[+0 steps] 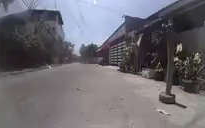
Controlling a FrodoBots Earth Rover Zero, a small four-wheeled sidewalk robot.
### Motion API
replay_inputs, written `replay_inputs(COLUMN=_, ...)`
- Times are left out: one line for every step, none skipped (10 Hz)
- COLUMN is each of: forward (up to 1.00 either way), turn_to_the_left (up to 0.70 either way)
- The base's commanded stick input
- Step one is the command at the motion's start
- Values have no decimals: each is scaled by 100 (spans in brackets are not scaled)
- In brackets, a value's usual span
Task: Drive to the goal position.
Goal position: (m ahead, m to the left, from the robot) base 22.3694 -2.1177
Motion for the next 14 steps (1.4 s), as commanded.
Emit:
replay_inputs(forward=0, turn_to_the_left=0)
replay_inputs(forward=0, turn_to_the_left=0)
replay_inputs(forward=0, turn_to_the_left=0)
replay_inputs(forward=0, turn_to_the_left=0)
replay_inputs(forward=57, turn_to_the_left=0)
replay_inputs(forward=70, turn_to_the_left=0)
replay_inputs(forward=70, turn_to_the_left=0)
replay_inputs(forward=70, turn_to_the_left=0)
replay_inputs(forward=70, turn_to_the_left=0)
replay_inputs(forward=70, turn_to_the_left=0)
replay_inputs(forward=70, turn_to_the_left=0)
replay_inputs(forward=70, turn_to_the_left=0)
replay_inputs(forward=70, turn_to_the_left=0)
replay_inputs(forward=70, turn_to_the_left=0)
